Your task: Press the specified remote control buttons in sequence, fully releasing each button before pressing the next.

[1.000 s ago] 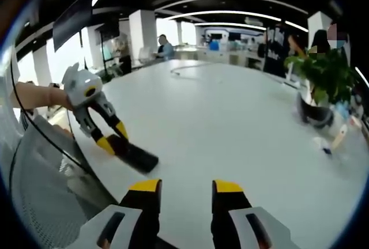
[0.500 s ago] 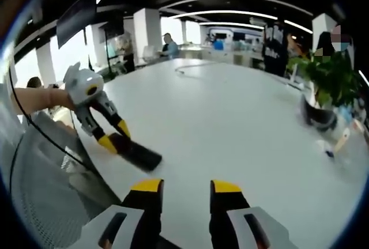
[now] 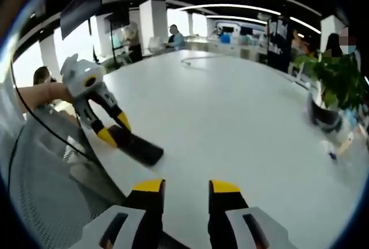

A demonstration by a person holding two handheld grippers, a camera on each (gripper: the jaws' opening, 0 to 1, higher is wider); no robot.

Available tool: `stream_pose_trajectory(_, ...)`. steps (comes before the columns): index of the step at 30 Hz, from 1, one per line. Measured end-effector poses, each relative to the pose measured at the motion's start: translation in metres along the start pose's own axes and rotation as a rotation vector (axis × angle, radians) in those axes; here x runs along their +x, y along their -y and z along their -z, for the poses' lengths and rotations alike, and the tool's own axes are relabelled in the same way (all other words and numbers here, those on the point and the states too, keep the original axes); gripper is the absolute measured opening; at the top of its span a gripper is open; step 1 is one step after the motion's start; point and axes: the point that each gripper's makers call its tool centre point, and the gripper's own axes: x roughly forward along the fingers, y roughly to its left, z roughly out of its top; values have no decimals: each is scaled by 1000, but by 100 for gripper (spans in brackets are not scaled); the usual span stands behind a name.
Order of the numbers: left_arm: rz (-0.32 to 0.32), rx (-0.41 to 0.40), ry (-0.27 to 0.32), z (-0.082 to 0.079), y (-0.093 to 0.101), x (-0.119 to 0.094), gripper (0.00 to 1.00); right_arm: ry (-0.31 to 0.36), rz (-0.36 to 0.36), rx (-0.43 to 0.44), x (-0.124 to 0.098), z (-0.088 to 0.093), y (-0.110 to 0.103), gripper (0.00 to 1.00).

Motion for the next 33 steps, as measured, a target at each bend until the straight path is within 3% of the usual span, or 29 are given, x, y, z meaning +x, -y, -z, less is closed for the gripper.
stream_pose_trajectory(7,36,38,17,0,7,0,24,-16,-2,-10,1,2,-1,27)
stream_pose_trajectory(17,48,20,21,0,8,1,24,-29,-17,-16,1,4,-4,27)
stream_pose_trajectory(20,99,31,37,-3,18,2,24,-33,-27,-25,2,5,-7,26)
stream_pose_trajectory(22,118,69,41,-4,24,3,24,-36,-38,-35,2,5,-9,26)
stream_pose_trajectory(27,126,78,45,-5,23,4,24,-27,-101,-45,4,2,-22,26)
stream_pose_trajectory(33,125,83,49,-4,24,4,24,-74,-160,-102,6,8,-34,26)
